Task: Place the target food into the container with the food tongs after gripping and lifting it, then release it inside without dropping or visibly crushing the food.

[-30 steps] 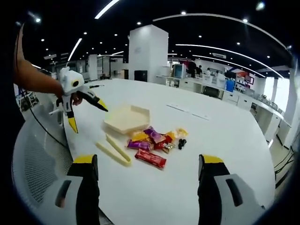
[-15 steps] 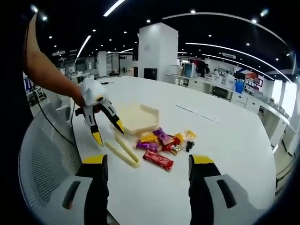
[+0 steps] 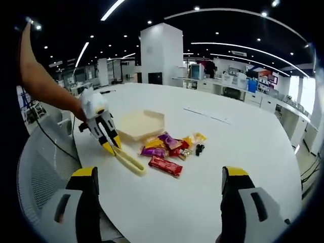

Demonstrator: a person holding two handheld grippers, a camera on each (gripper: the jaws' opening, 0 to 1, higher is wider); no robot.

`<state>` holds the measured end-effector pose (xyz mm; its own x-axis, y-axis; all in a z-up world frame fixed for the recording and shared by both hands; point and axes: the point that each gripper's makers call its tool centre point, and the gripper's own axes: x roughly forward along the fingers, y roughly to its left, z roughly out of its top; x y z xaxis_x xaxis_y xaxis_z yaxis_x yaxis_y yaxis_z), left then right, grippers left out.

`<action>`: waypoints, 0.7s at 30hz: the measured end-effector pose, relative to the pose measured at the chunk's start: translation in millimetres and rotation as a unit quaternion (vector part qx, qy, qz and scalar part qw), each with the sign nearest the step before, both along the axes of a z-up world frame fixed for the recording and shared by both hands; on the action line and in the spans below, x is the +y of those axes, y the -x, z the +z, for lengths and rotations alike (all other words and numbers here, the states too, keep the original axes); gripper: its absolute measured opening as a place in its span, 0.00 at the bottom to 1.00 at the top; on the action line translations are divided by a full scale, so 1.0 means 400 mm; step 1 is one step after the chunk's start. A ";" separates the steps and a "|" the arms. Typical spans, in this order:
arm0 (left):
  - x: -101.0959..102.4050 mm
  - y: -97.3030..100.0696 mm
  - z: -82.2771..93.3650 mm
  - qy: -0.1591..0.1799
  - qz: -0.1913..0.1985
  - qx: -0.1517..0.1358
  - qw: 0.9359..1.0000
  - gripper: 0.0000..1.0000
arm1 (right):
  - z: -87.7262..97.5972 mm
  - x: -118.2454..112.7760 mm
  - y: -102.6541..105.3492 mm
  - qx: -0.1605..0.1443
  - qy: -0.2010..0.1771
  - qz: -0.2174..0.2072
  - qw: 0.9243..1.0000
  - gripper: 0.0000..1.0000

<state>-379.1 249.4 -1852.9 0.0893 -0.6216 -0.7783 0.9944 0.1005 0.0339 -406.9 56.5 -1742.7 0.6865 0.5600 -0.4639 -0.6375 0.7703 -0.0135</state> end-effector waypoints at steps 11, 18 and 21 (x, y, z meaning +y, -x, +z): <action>-0.026 -0.030 0.066 0.057 0.025 -0.006 0.998 0.00 | 0.057 0.006 -0.006 -0.023 -0.016 -0.002 1.000 0.99; -0.057 -0.048 0.205 0.139 0.038 0.007 0.990 0.00 | 0.075 0.030 -0.017 -0.030 -0.021 0.012 0.999 0.99; -0.066 -0.037 0.264 0.159 0.017 0.017 0.987 0.00 | 0.093 0.049 -0.025 -0.033 -0.034 0.025 0.999 0.99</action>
